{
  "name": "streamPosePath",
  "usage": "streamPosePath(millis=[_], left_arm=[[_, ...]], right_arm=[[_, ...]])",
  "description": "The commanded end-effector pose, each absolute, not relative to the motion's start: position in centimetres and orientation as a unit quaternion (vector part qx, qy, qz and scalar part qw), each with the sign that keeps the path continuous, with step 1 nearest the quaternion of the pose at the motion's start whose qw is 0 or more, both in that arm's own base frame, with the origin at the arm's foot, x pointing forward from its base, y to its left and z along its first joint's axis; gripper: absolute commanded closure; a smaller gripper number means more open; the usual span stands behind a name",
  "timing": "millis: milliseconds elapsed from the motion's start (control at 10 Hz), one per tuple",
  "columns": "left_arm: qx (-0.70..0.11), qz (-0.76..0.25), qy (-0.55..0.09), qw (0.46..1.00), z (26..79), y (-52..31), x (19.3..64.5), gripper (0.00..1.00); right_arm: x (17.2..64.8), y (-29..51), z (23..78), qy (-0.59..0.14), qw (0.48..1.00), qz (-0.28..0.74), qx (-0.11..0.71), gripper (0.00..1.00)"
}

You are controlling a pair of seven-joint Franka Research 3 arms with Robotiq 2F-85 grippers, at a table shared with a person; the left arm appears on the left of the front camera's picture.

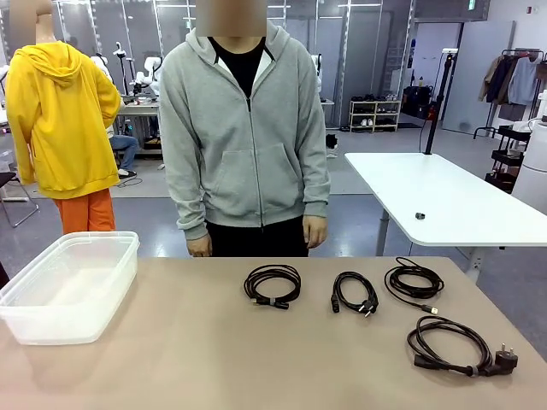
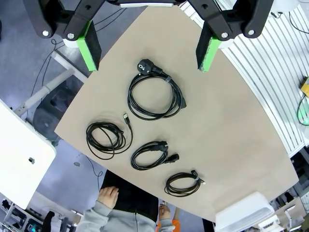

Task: Organize and store the cables.
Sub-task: Place the Power Cable into the Organizing box.

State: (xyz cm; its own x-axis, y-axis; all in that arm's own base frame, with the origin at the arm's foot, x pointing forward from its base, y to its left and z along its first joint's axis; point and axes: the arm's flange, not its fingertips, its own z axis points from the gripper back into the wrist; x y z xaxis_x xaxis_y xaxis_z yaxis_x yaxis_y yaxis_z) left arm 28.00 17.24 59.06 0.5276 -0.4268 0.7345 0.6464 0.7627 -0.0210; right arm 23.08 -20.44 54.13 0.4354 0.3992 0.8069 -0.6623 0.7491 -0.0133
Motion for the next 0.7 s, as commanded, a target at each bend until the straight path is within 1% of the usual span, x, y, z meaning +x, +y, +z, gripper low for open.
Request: streamPosePath(millis=[0,600], left_arm=[[-0.146,-0.309,-0.375,0.862,59.43,17.38,28.01,0.00],[-0.146,-0.309,-0.375,0.862,59.43,17.38,28.01,0.00]], right_arm=[[22.82,-20.41,54.26,-0.429,0.829,0.324,0.152,0.00],[22.82,-20.41,54.26,-0.429,0.829,0.324,0.152,0.00]])
